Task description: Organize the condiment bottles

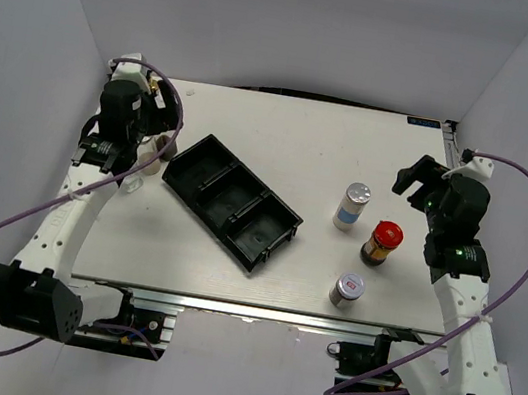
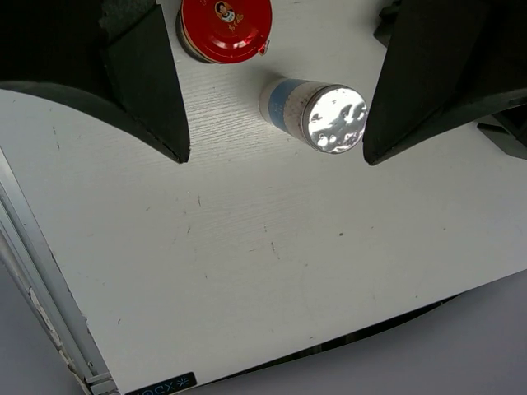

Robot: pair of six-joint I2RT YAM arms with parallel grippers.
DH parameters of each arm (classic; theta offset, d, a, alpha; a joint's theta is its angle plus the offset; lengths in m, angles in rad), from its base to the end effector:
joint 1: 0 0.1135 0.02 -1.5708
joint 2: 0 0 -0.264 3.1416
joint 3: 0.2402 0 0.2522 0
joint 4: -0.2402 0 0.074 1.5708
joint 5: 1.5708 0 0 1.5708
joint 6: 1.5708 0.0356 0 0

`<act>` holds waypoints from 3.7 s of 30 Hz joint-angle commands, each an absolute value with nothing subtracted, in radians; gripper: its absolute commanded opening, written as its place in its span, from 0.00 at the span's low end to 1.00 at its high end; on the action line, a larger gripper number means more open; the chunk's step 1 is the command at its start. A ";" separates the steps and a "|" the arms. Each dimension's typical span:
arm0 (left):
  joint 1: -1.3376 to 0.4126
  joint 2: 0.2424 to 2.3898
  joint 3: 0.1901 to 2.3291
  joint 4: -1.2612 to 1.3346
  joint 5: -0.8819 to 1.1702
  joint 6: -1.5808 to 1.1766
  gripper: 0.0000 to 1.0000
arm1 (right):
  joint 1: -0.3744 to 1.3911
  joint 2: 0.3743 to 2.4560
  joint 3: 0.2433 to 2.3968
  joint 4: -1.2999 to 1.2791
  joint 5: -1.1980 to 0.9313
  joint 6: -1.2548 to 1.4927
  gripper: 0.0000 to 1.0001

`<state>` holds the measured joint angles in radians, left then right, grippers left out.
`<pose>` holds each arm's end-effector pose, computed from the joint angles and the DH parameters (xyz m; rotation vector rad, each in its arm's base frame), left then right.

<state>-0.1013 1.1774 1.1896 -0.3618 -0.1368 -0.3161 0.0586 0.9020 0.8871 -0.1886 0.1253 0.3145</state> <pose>0.2648 -0.0220 0.3829 -0.2969 1.8967 -0.1495 0.2091 0.0078 0.3549 0.3161 1.7470 0.1586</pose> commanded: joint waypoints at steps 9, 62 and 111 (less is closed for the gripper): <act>-0.107 1.334 1.313 -0.349 -0.268 -0.184 0.98 | 0.057 0.836 0.864 -0.034 0.011 0.236 0.89; -0.112 1.611 1.566 -0.123 -0.433 -0.081 0.00 | 0.057 0.789 0.842 -0.051 0.037 0.158 0.89; -0.351 1.411 1.391 -0.132 -0.362 -0.144 0.00 | 0.057 0.813 0.836 -0.067 0.034 0.158 0.90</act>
